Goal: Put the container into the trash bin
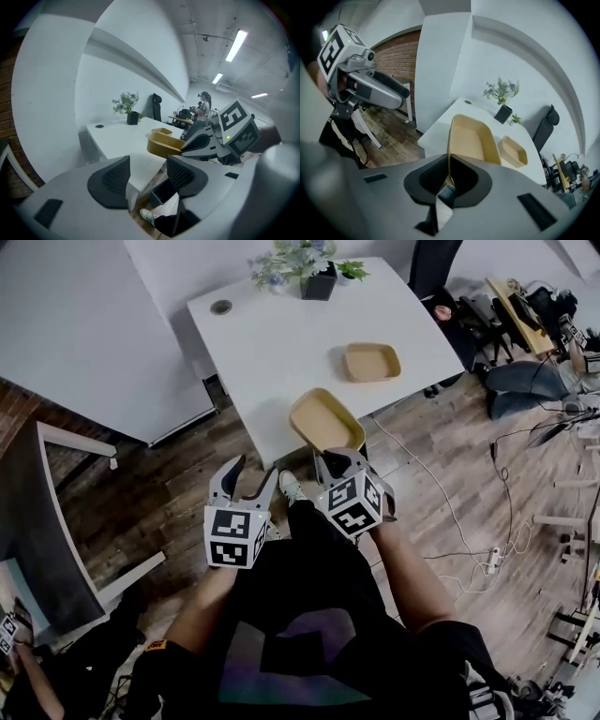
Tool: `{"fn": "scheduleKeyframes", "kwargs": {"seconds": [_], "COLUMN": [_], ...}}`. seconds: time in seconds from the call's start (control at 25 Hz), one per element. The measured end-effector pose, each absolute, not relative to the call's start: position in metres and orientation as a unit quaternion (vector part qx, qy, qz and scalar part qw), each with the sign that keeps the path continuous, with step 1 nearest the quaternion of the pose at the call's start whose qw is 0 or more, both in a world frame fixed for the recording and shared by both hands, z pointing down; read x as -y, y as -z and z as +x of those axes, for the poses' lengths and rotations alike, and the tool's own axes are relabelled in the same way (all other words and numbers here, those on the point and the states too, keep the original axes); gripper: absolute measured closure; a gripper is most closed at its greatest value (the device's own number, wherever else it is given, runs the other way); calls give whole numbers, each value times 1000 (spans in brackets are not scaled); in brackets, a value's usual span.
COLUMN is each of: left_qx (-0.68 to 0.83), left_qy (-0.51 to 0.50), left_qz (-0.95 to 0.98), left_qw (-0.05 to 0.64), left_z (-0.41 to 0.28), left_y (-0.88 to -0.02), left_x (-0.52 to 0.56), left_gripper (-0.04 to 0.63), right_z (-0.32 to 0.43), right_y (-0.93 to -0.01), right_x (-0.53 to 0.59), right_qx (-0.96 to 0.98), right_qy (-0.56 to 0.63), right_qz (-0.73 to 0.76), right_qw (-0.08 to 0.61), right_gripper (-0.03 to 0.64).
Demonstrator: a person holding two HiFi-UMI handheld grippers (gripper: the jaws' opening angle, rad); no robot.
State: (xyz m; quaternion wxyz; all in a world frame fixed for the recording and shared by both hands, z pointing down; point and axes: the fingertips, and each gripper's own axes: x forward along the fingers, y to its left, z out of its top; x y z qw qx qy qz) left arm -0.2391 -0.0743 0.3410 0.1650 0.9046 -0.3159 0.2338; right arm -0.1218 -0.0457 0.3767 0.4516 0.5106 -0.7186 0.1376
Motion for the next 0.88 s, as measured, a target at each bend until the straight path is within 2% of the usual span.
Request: {"fn": "scheduleKeyframes", "kwargs": {"seconds": [0.44, 0.68, 0.88], "left_qx": [282, 298, 317], "left_qy": [-230, -254, -277], "left_qz": [918, 906, 886], "left_qw": [157, 163, 195], "left_z": [-183, -139, -87], "left_y": [-342, -358, -383], "left_x": [22, 9, -14], "left_gripper": [364, 364, 364], "right_z": [-72, -16, 41], "right_y": [-392, -421, -451], "right_x": [-32, -61, -74], "right_qx": [703, 713, 734], "right_qy": [-169, -185, -185], "right_qz": [519, 487, 441], "right_qw": [456, 470, 483], "right_gripper": [586, 586, 586]}}
